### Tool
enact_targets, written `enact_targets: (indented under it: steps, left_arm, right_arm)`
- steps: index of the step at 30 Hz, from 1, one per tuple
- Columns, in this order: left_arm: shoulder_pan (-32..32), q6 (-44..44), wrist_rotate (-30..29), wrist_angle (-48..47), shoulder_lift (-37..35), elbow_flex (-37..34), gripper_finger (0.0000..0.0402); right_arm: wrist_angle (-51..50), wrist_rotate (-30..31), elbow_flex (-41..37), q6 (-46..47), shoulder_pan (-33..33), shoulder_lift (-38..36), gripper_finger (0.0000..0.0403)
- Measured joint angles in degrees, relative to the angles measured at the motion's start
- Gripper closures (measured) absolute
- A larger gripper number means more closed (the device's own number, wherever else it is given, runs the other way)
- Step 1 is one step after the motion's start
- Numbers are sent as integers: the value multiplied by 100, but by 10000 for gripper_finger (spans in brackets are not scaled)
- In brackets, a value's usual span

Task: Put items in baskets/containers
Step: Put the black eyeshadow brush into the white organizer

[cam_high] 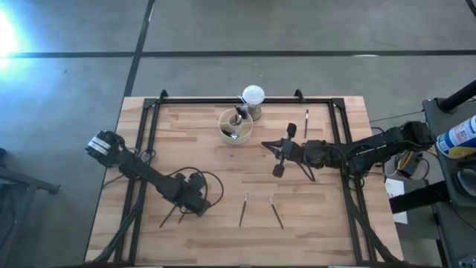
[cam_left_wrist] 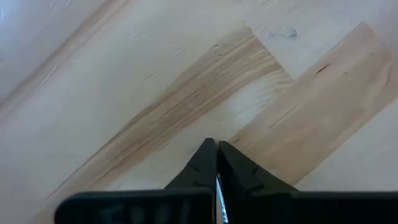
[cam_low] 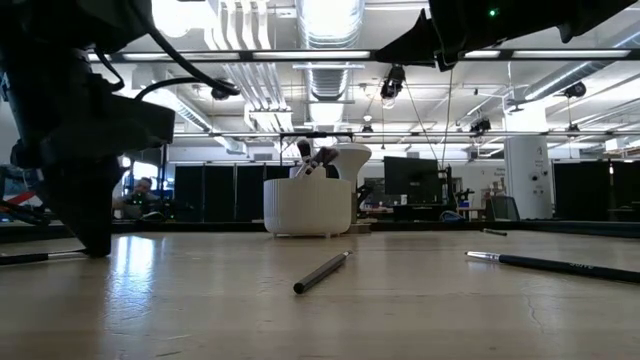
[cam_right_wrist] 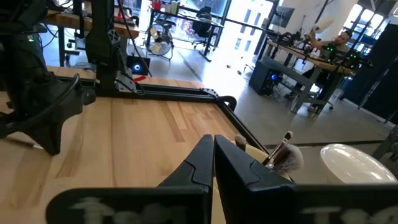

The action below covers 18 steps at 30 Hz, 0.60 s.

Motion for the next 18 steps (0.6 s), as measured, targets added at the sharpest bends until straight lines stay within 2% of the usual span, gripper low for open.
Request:
enact_targets:
  steps: [3, 6, 14, 18]
  left_arm:
    - [-8, 303, -142, 9, -125, -2, 398]
    - [-24, 590, -526, -6, -329, -41, 400]
    - [-22, 1511, -2209, 76, -1188, -28, 401]
    - [-17, 2405, -3092, 891, -1550, -84, 401]
  right_arm:
    - [1, 0, 0, 2, 0, 0, 394]
    - [1, 0, 0, 2, 0, 0, 394]
    - [3, 0, -2, -1, 0, 0, 394]
    - [3, 0, -2, -1, 0, 0, 394]
